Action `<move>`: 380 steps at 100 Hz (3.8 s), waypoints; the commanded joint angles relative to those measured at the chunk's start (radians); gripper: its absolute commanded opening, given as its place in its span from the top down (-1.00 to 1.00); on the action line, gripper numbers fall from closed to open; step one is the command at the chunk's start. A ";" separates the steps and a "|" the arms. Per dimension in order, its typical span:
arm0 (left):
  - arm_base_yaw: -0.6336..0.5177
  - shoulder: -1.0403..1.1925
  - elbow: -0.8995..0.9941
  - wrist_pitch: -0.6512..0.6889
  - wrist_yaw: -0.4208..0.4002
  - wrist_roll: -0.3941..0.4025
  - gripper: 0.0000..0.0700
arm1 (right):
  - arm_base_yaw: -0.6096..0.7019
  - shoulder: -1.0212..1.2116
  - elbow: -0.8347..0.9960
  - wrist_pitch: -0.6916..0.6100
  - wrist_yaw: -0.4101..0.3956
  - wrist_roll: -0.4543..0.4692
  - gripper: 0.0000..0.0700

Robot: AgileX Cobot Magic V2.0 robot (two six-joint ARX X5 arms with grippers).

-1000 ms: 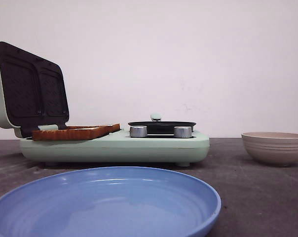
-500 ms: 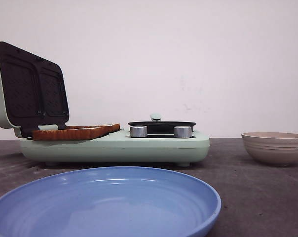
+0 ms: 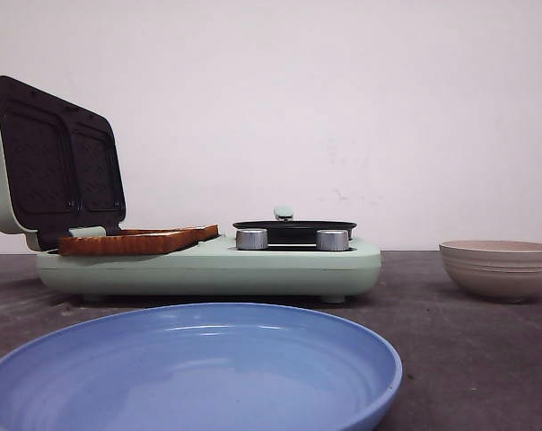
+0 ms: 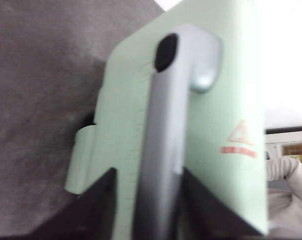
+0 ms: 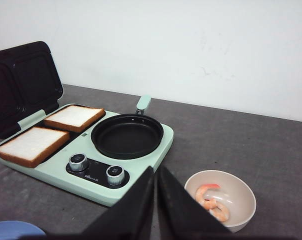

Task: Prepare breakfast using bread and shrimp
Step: 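Grasp the sandwich maker lid handle with the left gripper, then swing the lid down over the bread with the left gripper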

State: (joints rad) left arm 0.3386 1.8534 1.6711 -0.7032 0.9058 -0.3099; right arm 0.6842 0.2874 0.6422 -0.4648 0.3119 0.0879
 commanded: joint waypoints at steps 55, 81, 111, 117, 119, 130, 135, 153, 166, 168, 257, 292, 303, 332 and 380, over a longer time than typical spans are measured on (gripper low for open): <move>-0.059 0.025 0.023 0.003 0.038 0.003 1.00 | 0.006 -0.002 0.000 0.007 0.011 0.018 0.99; -0.119 0.025 0.023 0.022 0.042 -0.021 1.00 | 0.006 -0.002 0.000 0.007 0.011 0.018 0.99; -0.193 0.025 0.023 0.029 0.045 -0.020 1.00 | 0.006 -0.002 0.000 0.007 0.011 0.018 0.99; -0.209 0.025 0.023 0.036 0.045 -0.021 1.00 | 0.006 -0.002 0.000 0.007 0.011 0.018 0.99; -0.215 0.025 0.023 0.039 0.044 -0.021 1.00 | 0.006 -0.002 0.000 0.007 0.011 0.018 0.99; -0.249 0.025 0.023 0.048 0.044 -0.020 1.00 | 0.006 -0.002 0.000 0.007 0.010 0.018 0.99; -0.264 0.025 0.023 0.048 0.044 -0.019 1.00 | 0.006 -0.002 0.000 0.007 0.010 0.018 0.99; -0.314 0.025 0.023 0.058 0.006 -0.019 1.00 | 0.006 -0.002 0.000 0.007 0.010 0.018 0.99; -0.348 0.025 0.023 0.062 -0.044 -0.019 1.00 | 0.006 -0.002 0.000 0.007 0.010 0.018 0.99; -0.353 0.025 0.023 0.062 -0.054 -0.019 1.00 | 0.006 -0.002 0.000 0.006 0.010 0.018 0.99; -0.586 0.037 0.023 0.124 -0.590 0.066 1.00 | 0.006 -0.002 0.000 -0.016 0.010 0.037 0.99; -0.620 0.119 0.023 0.080 -0.592 0.066 1.00 | 0.006 -0.002 0.000 -0.032 0.006 0.040 0.99; -0.621 0.132 0.023 0.079 -0.592 0.066 1.00 | 0.006 -0.002 0.000 -0.054 0.004 0.049 0.99; -0.620 0.132 0.024 0.072 -0.592 0.037 -0.26 | 0.006 -0.002 0.000 -0.061 0.003 0.059 0.99; -0.619 -0.215 0.032 -0.007 -0.670 0.102 0.07 | 0.006 -0.002 0.000 -0.061 0.005 0.061 0.99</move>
State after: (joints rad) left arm -0.2733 1.6928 1.6806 -0.6903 0.2371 -0.2470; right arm 0.6842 0.2874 0.6411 -0.5358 0.3153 0.1360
